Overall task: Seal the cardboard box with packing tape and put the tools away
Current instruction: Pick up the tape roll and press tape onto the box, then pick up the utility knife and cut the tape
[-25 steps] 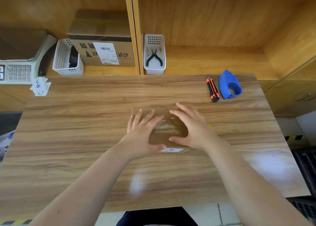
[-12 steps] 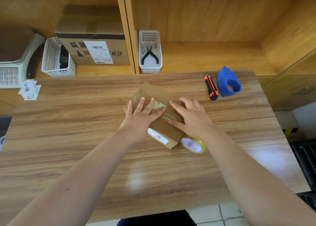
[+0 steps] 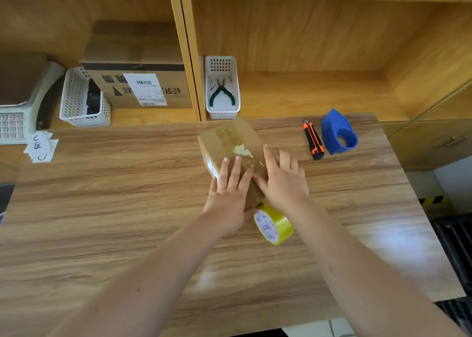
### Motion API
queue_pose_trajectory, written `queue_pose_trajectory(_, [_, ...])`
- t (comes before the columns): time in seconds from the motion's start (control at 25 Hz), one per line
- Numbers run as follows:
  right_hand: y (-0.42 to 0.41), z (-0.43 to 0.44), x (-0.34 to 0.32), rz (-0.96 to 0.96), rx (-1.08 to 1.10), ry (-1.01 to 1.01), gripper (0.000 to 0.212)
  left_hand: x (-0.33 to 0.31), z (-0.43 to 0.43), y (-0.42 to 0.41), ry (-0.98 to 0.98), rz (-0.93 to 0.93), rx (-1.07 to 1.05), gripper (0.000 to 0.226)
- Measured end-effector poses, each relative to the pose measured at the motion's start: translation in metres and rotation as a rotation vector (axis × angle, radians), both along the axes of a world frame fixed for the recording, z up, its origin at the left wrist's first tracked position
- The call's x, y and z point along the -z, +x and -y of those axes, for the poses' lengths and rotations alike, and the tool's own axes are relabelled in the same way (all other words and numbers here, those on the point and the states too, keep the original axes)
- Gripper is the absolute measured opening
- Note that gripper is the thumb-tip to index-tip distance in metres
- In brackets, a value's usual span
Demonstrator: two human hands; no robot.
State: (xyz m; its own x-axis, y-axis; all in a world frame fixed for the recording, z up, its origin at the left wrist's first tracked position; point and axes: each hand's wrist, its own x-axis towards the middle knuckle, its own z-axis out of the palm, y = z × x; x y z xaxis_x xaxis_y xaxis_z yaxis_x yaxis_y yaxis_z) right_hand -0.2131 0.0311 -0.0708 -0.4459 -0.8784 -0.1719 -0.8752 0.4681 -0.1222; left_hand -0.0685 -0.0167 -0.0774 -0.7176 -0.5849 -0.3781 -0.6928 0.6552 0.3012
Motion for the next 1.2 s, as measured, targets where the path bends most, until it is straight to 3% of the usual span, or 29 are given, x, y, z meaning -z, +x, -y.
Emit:
queue_pose_trajectory(0.24, [-0.026,-0.004,0.003,0.093,-0.341,0.062,0.059,-0.001,0.042,0.001,-0.011,0.024,0.149,0.096])
queue_pose_trajectory(0.48, [-0.034,0.005,0.003,0.205,-0.287,0.072,0.063,-0.004,0.053,-0.001,-0.043,-0.010,0.157,0.073])
queue_pose_trajectory(0.6, [-0.042,0.008,0.001,0.308,-0.218,-0.023,0.062,-0.003,0.044,-0.005,-0.056,-0.088,0.085,0.071])
queue_pose_trajectory(0.72, [-0.063,0.006,0.008,0.490,0.078,-0.216,0.062,-0.002,0.023,-0.003,0.100,-0.406,-0.221,0.084])
queue_pose_trajectory(0.84, [-0.097,0.008,0.028,0.566,0.374,-0.233,0.062,-0.001,0.000,-0.002,0.470,-0.809,-0.801,0.082])
queue_pose_trajectory(0.96, [-0.133,0.010,0.052,0.609,0.584,-0.189,0.065,0.011,-0.021,-0.006,0.747,-0.720,-1.168,0.064])
queue_pose_trajectory(1.08, [-0.161,0.012,0.072,0.634,0.708,-0.141,0.065,0.029,-0.037,-0.008,0.907,-0.638,-1.287,0.056])
queue_pose_trajectory(1.2, [-0.186,0.018,0.084,0.596,0.770,-0.179,0.046,0.029,-0.041,-0.018,0.960,-0.577,-1.387,0.062])
